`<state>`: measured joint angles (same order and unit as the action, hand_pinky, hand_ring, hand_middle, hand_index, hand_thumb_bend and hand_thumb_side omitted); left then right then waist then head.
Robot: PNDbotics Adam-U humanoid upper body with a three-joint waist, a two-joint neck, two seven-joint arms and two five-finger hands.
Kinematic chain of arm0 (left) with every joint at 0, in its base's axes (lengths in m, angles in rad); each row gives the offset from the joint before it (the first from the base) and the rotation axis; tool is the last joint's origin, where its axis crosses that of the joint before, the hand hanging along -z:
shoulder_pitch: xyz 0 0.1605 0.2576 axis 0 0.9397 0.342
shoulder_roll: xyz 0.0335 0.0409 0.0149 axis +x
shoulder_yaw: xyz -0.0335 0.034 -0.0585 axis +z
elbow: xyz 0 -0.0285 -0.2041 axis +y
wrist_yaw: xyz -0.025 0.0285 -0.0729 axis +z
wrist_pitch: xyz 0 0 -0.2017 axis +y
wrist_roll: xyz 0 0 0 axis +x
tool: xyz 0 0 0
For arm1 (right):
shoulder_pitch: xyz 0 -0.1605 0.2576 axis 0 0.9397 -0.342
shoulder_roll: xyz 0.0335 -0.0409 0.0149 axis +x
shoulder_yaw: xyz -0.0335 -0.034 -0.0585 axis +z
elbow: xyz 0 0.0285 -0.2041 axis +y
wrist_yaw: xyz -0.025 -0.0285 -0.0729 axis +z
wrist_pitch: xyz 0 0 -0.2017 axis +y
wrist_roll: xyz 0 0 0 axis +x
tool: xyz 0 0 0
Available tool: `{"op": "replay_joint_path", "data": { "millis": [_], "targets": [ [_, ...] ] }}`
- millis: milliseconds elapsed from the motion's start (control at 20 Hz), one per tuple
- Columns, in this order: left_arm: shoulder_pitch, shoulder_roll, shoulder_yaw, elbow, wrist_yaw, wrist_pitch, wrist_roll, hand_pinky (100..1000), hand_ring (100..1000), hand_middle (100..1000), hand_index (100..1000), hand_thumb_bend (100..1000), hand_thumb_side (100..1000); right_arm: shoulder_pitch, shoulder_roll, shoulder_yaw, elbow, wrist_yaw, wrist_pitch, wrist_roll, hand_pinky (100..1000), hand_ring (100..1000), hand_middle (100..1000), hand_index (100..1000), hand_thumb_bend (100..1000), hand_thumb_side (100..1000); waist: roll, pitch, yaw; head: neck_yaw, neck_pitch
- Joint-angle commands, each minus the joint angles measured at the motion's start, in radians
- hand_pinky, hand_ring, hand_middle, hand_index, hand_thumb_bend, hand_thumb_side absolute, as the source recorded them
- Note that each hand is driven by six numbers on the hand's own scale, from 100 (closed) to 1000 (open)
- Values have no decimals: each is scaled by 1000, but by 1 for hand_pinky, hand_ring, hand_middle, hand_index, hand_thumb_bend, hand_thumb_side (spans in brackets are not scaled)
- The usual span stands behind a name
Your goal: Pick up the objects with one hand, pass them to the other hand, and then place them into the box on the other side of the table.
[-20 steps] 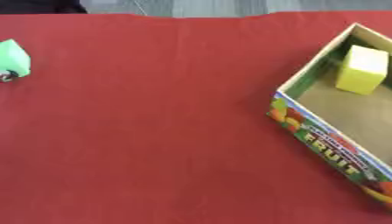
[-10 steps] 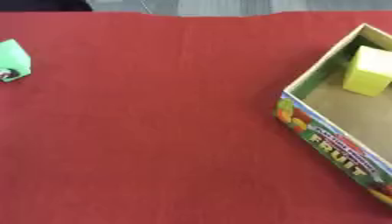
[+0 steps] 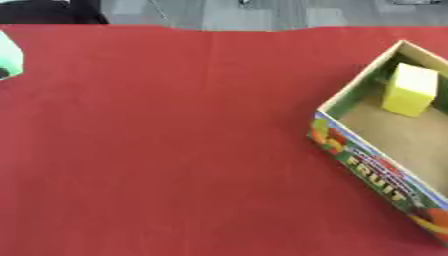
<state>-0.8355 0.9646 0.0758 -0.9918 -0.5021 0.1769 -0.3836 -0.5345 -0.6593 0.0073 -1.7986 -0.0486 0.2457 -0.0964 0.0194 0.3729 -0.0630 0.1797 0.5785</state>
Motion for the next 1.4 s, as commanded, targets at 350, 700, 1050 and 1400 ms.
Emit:
{"op": "replay_joint_path", "data": {
  "millis": [350,700,1050,1400],
  "targets": [
    [68,64,-27,-222,122,-19,43,742,644,530,478,292,100,5,-50,-14,-10,-28,-4,-1,818,820,703,788,159,343,-5,-75,30,-51,29],
    [155,31,-59,-401,235,12,88,728,621,514,481,273,100,7,-52,-12,-11,-42,-3,1,818,820,702,788,158,340,-10,-100,52,-55,52],
    [185,-39,-75,-476,289,43,141,712,603,501,480,245,100,8,-50,-12,-15,-51,-3,-1,817,820,702,788,159,337,-15,-111,61,-31,53],
    [189,-120,-96,-525,317,47,187,701,590,493,480,224,100,1,-46,-11,-31,-57,-8,-3,818,821,704,789,165,326,-21,-115,62,-41,56]
  ]
}}
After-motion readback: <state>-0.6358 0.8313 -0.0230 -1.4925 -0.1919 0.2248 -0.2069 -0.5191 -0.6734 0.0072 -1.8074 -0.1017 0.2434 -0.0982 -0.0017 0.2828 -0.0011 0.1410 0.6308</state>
